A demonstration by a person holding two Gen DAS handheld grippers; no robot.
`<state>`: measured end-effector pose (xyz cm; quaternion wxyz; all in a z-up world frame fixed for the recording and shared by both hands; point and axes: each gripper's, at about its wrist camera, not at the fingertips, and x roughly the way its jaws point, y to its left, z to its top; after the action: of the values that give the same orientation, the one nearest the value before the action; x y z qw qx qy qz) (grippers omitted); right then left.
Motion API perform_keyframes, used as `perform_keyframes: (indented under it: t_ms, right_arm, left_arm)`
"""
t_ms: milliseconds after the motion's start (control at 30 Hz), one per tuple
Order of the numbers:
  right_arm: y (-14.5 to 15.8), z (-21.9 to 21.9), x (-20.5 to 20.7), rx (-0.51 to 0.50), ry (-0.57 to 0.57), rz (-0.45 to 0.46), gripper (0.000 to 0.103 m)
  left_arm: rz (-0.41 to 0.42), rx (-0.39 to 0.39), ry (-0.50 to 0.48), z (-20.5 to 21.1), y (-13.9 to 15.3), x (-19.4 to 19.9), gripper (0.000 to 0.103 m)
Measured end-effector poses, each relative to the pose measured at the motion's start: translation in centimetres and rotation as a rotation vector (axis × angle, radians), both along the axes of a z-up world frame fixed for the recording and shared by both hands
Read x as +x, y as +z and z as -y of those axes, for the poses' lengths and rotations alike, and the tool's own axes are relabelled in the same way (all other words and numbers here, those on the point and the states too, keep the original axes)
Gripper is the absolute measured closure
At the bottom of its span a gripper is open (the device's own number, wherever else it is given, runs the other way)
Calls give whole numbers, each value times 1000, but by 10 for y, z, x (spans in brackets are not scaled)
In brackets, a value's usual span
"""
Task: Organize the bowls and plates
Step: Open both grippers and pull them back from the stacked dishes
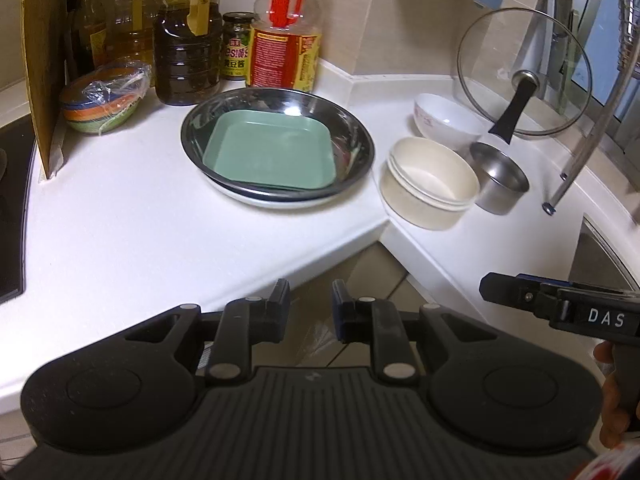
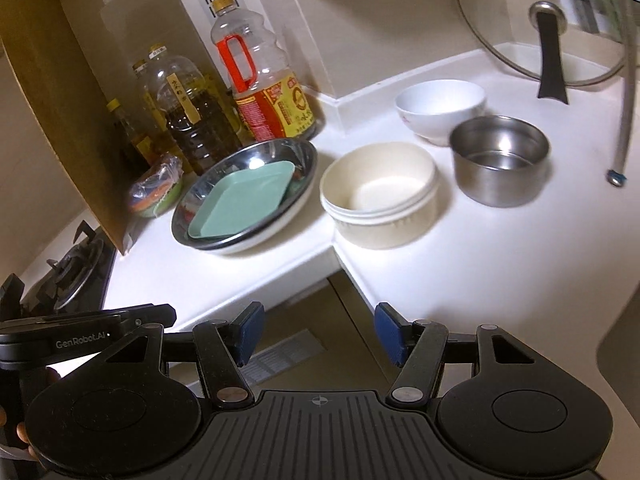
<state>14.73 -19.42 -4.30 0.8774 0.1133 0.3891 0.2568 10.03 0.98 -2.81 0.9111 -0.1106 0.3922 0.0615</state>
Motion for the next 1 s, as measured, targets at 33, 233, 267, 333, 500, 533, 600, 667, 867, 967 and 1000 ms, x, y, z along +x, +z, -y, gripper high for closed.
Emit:
perform_keyframes:
  t_ms: [33, 233, 267, 333, 500, 533, 600, 667, 867, 967, 1000]
  right_arm:
    - [0, 3, -3, -1, -1, 0, 42]
    - [-2, 20, -18, -10, -11, -7, 42]
    - [-2, 23, -20, -11, -14, -8, 42]
    - [-3, 29, -24, -12, -22, -9, 42]
    - [-3, 44, -32, -15, -45, -15, 42]
    - [-4, 47, -33, -16, -52, -18, 42]
    - [-4, 53, -36, -24, -66, -21, 42]
    - [-4, 60, -38, -22, -77, -21, 42]
    - [-3, 77, -44, -19, -104, -14, 42]
    - [-3, 85, -45, -11, -120, -16, 42]
    - [-3, 88, -45, -9, -124, -18, 42]
  left_arm:
    - [0, 1, -2, 4, 0, -2, 84]
    - [3, 2, -18, 24, -1, -14, 84]
    - [1, 3, -21, 26, -1, -15, 84]
    - [2, 3, -26, 32, -1, -18, 84]
    - [5, 5, -45, 48, -1, -23, 84]
    - [6, 5, -50, 51, -1, -24, 84]
    - [4, 9, -59, 57, -2, -24, 84]
    - [5, 14, -69, 64, -1, -23, 84]
    - [22, 39, -98, 83, 4, -20, 84]
    - [29, 46, -110, 91, 7, -18, 84]
    - [31, 48, -114, 93, 8, -17, 84]
